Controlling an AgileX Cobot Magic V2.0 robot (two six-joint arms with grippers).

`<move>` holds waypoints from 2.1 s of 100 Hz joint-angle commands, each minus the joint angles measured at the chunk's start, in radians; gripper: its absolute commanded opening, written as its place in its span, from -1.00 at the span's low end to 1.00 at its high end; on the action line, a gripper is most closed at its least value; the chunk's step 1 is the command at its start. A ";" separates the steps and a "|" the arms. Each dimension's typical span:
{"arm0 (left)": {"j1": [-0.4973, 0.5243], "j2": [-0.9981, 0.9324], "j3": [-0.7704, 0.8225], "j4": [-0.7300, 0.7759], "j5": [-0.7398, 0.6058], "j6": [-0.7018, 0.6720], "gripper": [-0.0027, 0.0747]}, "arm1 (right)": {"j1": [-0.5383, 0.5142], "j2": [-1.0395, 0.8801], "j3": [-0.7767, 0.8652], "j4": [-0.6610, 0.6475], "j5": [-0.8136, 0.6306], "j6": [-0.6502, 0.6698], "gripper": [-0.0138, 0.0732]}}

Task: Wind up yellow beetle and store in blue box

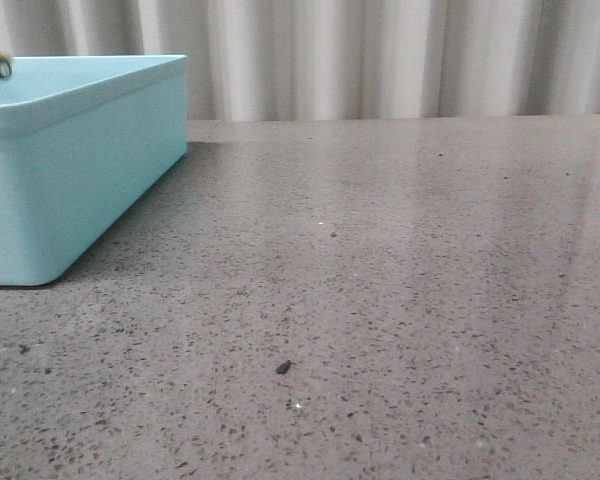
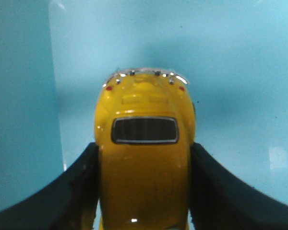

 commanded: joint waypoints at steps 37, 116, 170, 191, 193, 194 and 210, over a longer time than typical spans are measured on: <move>0.002 0.071 -0.020 -0.083 0.002 -0.002 -0.98 | 0.001 0.018 -0.020 0.012 -0.083 -0.006 -0.78; 0.002 0.010 -0.135 -0.142 -0.057 -0.002 0.34 | 0.001 0.018 -0.020 0.012 -0.065 -0.006 -0.78; -0.299 -0.484 -0.117 -0.140 -0.327 0.094 -0.45 | 0.001 0.018 -0.020 0.021 -0.028 -0.006 -0.78; -0.496 -0.738 0.166 0.020 -0.364 0.074 -0.51 | 0.001 0.018 -0.020 0.042 -0.028 -0.006 -0.78; -0.510 -0.765 0.207 0.022 -0.381 0.067 -0.51 | 0.001 0.018 -0.020 0.042 -0.028 -0.006 -0.78; -0.512 -0.774 0.221 0.022 -0.386 0.065 -0.51 | 0.001 0.018 -0.020 0.042 -0.028 -0.006 -0.78; -0.526 -0.975 0.564 0.022 -0.520 0.013 -0.51 | 0.001 0.018 -0.020 0.042 -0.028 -0.006 -0.78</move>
